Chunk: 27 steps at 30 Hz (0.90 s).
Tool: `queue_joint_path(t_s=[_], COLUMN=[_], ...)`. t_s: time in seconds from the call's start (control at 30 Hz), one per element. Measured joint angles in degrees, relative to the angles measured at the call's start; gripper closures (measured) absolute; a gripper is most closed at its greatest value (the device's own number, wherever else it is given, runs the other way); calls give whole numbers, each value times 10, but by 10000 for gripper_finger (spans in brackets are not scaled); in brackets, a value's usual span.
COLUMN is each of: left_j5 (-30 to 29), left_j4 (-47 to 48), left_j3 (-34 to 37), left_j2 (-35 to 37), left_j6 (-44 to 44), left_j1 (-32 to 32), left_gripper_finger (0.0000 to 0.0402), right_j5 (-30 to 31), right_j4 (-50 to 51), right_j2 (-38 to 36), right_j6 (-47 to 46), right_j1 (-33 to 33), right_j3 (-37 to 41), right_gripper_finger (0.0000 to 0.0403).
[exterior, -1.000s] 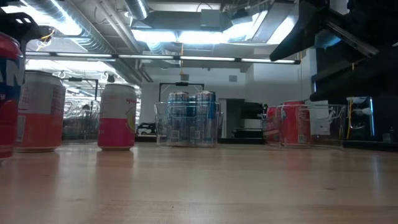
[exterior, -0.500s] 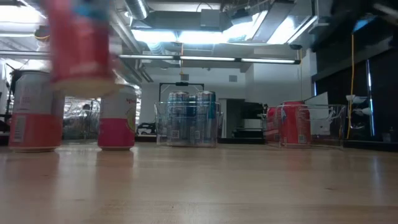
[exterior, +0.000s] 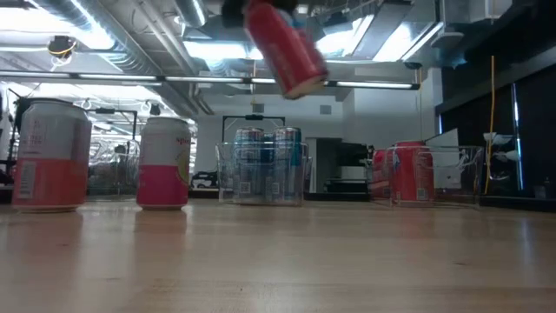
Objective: Sort soda cans
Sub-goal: Put the orange soda can into the right transparent bin
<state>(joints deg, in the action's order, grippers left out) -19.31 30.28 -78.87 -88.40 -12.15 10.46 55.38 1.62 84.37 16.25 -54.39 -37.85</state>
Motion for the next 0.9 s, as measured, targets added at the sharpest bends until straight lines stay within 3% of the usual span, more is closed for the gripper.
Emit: queue_joint_path(t_s=[0.17,0.33,0.73,0.9], left_j5=[76,141,177,186], left_j4=[-59,-74,10,7], left_j3=[-1,-8,-116,-122], left_j2=[-33,-98,-242,-267], left_j6=[50,77,114,112], left_j1=[-39,-49,-28,-30], left_gripper_finger=[112,112,112,112], right_j5=[36,31,100,47], right_j4=[8,31,134,141], right_j2=[8,7,6,12], right_j6=[0,-2,-117,-99], right_j1=[9,16,41,102], right_j3=[0,0,0,0], right_gripper_finger=[24,24,24,24])
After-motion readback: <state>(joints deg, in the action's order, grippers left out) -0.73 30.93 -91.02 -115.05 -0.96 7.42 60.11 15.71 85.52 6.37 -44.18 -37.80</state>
